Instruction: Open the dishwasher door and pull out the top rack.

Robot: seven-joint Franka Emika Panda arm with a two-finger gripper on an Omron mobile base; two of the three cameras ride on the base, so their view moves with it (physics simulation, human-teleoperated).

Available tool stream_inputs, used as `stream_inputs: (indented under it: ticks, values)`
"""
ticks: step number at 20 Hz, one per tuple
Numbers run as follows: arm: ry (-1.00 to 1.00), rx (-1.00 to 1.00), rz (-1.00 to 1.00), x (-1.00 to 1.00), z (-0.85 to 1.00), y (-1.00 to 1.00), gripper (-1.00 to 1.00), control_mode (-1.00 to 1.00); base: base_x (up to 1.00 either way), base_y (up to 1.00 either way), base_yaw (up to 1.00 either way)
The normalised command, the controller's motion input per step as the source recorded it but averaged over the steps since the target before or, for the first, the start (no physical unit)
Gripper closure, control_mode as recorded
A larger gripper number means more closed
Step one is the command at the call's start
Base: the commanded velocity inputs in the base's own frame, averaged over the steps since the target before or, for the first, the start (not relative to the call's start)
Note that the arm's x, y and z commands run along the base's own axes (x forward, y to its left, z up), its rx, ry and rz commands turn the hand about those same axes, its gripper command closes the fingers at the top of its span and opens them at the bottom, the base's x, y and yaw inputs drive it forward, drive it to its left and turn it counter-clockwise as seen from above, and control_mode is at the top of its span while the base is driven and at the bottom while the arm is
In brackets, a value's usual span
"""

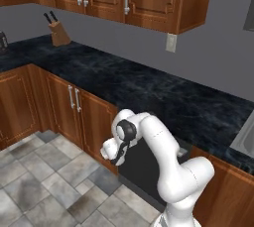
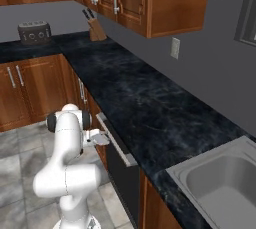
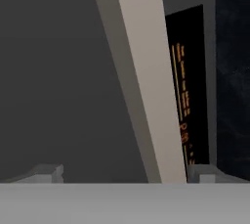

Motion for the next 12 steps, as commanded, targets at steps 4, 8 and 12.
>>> stream_inputs:
  ticks: [4, 8, 12]
  values:
    - [0.0, 0.01, 0.01, 0.17, 0.0, -0.5, -1.0, -1.0, 0.0, 0.0, 0.0]
    - [0.01, 0.06, 0.08, 0.02, 0.02, -0.64, -1.0, -1.0, 0.0, 0.0, 0.0]
    - [0.0, 0.12, 0.18, 0.0, 0.14, -0.7, -1.0, -1.0, 0.0, 0.0, 0.0]
